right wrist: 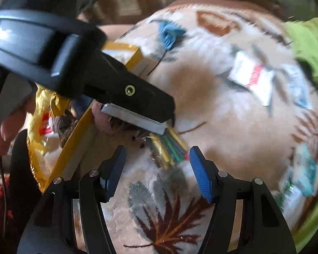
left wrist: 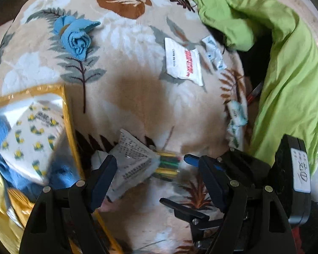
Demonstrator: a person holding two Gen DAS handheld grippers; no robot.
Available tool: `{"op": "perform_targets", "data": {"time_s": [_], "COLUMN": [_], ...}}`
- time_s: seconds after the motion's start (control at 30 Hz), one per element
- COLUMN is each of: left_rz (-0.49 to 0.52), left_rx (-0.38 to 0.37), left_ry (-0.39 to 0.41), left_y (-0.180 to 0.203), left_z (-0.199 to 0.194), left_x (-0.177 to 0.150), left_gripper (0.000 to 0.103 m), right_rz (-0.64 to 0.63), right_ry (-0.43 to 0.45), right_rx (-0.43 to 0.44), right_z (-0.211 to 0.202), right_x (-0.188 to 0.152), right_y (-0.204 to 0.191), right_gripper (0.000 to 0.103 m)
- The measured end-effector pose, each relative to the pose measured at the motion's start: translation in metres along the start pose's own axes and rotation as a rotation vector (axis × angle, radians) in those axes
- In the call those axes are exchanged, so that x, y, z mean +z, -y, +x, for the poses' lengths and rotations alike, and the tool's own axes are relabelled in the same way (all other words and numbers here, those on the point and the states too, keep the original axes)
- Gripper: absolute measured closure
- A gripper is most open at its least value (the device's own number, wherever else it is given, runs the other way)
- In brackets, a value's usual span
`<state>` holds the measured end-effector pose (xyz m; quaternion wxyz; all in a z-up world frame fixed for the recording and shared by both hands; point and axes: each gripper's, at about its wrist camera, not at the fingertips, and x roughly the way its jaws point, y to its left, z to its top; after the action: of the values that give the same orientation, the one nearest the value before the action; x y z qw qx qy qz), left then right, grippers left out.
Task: Organize soft objects
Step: 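Grasp the clear bag of coloured pens with the right tool while the left tool reaches the white sachet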
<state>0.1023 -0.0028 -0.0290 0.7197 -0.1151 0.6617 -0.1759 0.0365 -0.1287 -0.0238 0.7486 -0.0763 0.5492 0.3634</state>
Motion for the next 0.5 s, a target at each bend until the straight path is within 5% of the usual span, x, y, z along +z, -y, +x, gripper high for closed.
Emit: {"op": "perform_targets", "data": {"time_s": [0.2, 0.27, 0.33, 0.5], "left_rz": [0.172, 0.274, 0.321, 0.398], "left_rx": [0.004, 0.051, 0.072, 0.092], "left_ry": [-0.093, -0.12, -0.143, -0.181], "left_y": [0.009, 0.014, 0.015, 0.016], "left_z": [0.007, 0.009, 0.011, 0.019], "left_x": [0.008, 0.006, 0.004, 0.001], "left_gripper": [0.023, 0.023, 0.023, 0.023], "right_rz": [0.005, -0.001, 0.015, 0.066], "right_ry": [-0.014, -0.018, -0.019, 0.004], "right_rx": [0.055, 0.013, -0.023, 0.005], "right_z": [0.016, 0.021, 0.021, 0.015], "right_x": [0.003, 0.002, 0.0, -0.003], "right_y": [0.01, 0.015, 0.021, 0.036], "right_gripper": [0.04, 0.049, 0.078, 0.084]}}
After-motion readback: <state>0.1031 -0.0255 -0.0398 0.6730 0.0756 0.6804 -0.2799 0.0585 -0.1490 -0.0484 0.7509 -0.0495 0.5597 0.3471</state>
